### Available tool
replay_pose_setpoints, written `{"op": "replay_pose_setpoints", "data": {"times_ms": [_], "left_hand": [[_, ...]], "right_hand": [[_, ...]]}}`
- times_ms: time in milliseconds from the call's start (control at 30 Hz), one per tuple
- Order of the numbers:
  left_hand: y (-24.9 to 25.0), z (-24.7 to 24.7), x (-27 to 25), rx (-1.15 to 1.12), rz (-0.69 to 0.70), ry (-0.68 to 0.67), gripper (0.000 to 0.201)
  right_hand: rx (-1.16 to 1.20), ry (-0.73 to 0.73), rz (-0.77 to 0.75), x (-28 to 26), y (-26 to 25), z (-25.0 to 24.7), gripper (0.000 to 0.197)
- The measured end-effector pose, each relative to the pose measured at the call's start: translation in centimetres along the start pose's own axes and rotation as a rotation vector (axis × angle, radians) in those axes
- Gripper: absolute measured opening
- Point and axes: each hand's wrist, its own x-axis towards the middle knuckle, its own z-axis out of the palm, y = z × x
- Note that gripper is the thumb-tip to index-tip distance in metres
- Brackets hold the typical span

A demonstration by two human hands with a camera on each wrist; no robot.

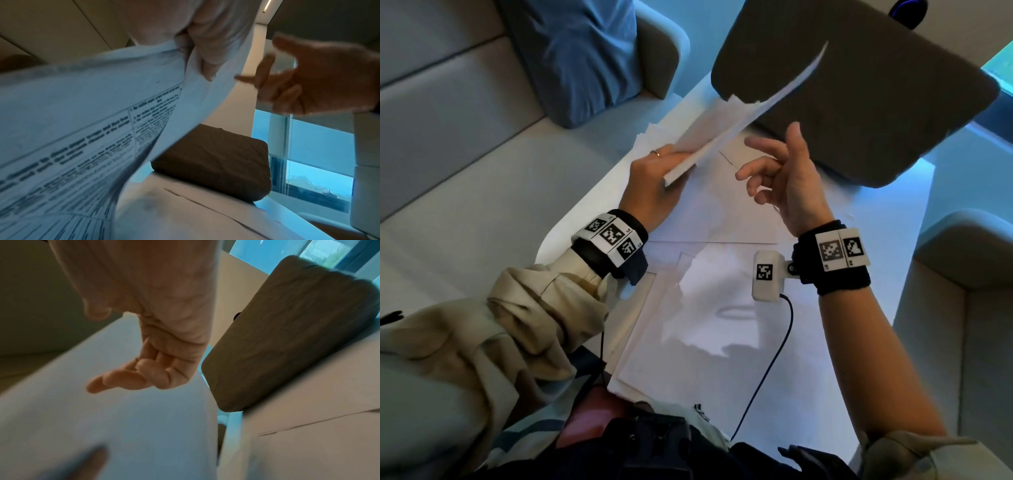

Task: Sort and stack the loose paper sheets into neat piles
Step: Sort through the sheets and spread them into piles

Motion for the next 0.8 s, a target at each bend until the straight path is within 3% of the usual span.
{"op": "replay_pose_setpoints", "data": {"times_ms": [133,233,333,400,533,700,800], "left_hand": [[-0.1,-0.8,0.9,0.049,-0.046,0.070,0.003],[-0.4,-1.2,1.4,0.065,0.000,0.089,0.011],[-0.6,-1.6,1.8,0.053,0.021,0.102,0.022],[-0.7,-1.8,2.0,0.054,0.031,0.093,0.021],[-1.1,-2.2,2.2,0.055,0.025,0.079,0.022],[-1.6,-2.2,2.0,0.060,0.007,0.101,0.022],[-1.7,-2.2,1.9,0.058,0.007,0.104,0.023]], "right_hand": [[-0.196,0.161,0.052,2.7,3.1,-2.3,0.034],[-0.395,0.253,0.134,5.0,7.1,-4.9,0.022],[-0.678,0.268,0.298,6.7,10.7,-7.5,0.044],[-0.782,0.261,0.440,7.3,12.2,-8.6,0.065],[-0.977,0.230,0.611,7.4,14.0,-9.0,0.086],[-1.089,0.321,0.698,6.7,15.4,-7.4,0.115],[-1.193,0.328,0.723,6.8,15.8,-6.5,0.119]]}}
